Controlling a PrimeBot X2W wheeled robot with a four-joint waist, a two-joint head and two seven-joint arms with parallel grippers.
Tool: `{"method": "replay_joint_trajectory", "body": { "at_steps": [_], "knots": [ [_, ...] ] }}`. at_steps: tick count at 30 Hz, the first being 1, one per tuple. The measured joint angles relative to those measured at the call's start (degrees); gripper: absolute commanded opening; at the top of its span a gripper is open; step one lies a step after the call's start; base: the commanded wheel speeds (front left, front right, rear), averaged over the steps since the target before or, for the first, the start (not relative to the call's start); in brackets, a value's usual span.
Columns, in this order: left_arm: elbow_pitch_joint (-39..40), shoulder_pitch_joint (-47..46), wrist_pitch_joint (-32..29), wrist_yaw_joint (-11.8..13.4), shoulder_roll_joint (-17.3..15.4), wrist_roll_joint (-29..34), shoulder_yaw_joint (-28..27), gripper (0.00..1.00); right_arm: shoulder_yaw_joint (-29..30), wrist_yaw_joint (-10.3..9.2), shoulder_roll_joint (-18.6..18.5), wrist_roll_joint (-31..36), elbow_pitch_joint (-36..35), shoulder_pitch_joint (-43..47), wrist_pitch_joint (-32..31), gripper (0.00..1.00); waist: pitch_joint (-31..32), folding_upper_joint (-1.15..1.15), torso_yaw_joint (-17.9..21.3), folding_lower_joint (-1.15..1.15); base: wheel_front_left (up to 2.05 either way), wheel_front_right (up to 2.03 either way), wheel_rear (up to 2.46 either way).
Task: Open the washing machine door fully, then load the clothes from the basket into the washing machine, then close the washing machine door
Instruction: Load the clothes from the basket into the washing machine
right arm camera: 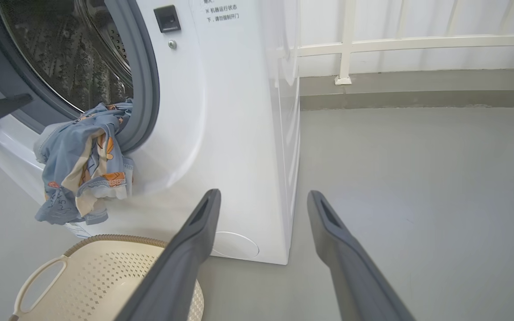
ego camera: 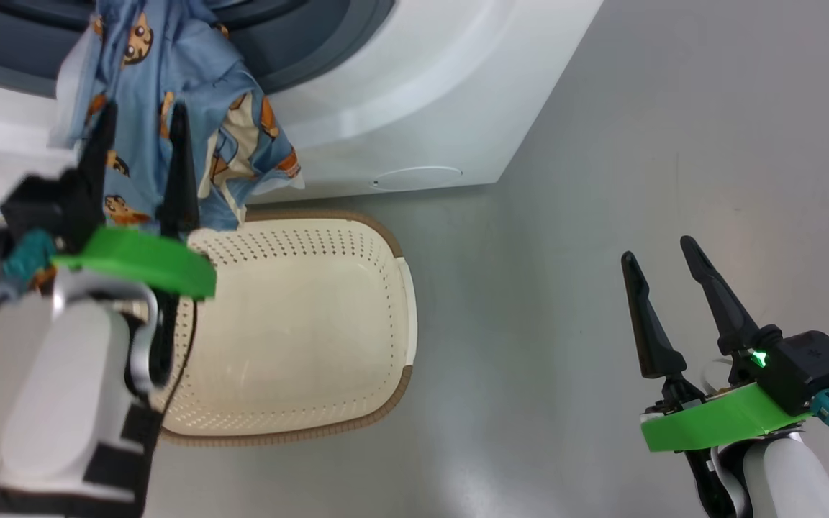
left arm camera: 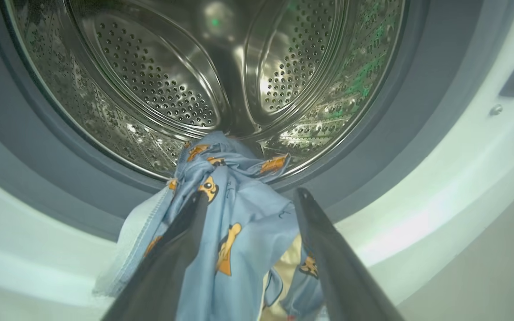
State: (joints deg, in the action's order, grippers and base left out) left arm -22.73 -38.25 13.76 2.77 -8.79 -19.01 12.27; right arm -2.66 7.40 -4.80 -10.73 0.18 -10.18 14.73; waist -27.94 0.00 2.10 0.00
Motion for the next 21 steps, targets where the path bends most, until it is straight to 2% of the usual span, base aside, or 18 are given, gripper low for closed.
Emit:
{"method": "replay_joint_trajectory", "body": {
  "at_steps": [9, 21],
  "knots": [
    [8.09, 12.46, -1.24, 1.1, -1.42, -0.58, 0.68, 1.0, 0.09, 0.0, -0.35, 0.0, -0.11, 1.48, 0.0, 1.0, 2.35, 0.0, -0.26, 0.0, 0.0, 0.0, 0.0],
    [14.77, 24.96, -1.23, 4.24, -1.67, -2.04, 0.54, 1.0, 0.66, 0.0, -1.38, 0.0, -0.19, 2.64, 0.0, 1.0, 4.19, 0.0, -1.77, 0.0, 0.0, 0.0, 0.0]
  ]
}}
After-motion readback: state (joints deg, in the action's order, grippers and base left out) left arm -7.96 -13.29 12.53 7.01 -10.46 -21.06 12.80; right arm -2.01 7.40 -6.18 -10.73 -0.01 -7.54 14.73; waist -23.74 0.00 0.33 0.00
